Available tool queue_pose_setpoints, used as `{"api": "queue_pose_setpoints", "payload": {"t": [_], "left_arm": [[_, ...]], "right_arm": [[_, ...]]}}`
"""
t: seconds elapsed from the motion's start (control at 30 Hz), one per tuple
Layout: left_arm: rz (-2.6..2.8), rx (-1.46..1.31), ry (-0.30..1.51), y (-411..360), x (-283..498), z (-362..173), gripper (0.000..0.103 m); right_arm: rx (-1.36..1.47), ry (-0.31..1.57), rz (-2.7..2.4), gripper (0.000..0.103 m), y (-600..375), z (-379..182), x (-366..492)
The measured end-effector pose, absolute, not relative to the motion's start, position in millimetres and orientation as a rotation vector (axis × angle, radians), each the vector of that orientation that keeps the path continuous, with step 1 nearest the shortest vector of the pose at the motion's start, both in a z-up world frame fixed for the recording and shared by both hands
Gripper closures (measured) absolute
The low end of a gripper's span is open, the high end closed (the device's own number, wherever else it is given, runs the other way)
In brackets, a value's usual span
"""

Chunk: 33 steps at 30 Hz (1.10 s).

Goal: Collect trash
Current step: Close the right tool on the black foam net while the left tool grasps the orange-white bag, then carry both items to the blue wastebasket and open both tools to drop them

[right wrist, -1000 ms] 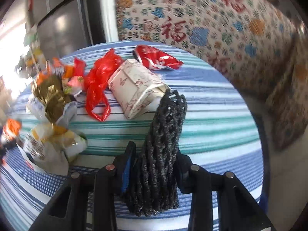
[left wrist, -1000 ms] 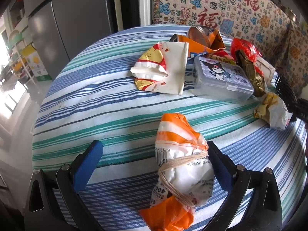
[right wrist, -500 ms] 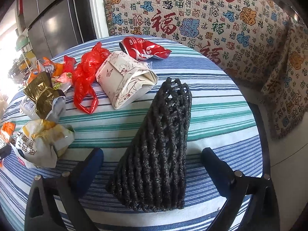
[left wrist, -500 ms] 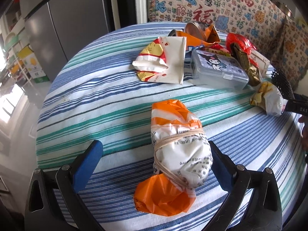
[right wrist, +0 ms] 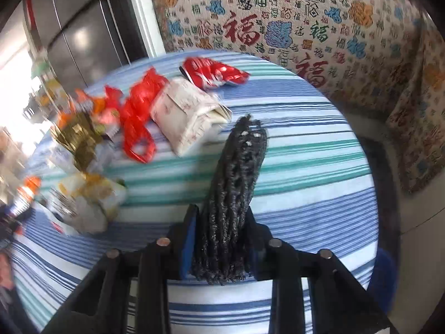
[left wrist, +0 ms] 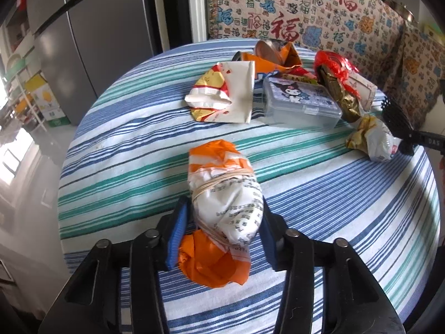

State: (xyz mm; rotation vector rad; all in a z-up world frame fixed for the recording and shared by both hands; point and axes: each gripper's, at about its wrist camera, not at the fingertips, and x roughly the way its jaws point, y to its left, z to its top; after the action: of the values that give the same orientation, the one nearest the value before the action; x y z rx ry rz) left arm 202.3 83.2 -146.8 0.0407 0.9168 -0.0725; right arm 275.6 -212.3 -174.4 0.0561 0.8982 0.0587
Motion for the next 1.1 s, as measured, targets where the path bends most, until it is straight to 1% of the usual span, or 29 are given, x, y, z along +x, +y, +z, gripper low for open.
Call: {"api": "queue_pose_setpoints", "payload": {"t": [0.2,0.33,0.53,0.7,0.87,1.1], "left_arm": [[-0.145,-0.009,0.845,73.1,186.5,-120.2,0.059],[-0.226,-0.021,0.795,45.2,173.9,-98.0,0.059],[-0.382,0.006,0.723,-25.4,159.9,-58.5,0.059],[-0.570,0.034,0.698,-114.4,153.9,-38.4,0.059],[-0.716,0.064,0.717,-204.1,156.9,-47.8,0.059],[-0.849,0.082,0.810,-317.0,168.7,-101.9,0.059]], "right_arm": [[0.056,0.847,0.087,0.085,-214.8,-145.9,240.7],[0.036,0.798,0.088,0.085,-224.0,-126.5,207.0],[0.056,0.742,0.037,0.085,-272.9,-106.4,163.1],[0.098,0.744,-0.104,0.085,-343.9,-112.1,128.4],[0.177,0.792,-0.215,0.085,-416.5,-132.4,98.0],[0.240,0.837,-0.247,0.084,-482.0,-161.9,72.2]]}}
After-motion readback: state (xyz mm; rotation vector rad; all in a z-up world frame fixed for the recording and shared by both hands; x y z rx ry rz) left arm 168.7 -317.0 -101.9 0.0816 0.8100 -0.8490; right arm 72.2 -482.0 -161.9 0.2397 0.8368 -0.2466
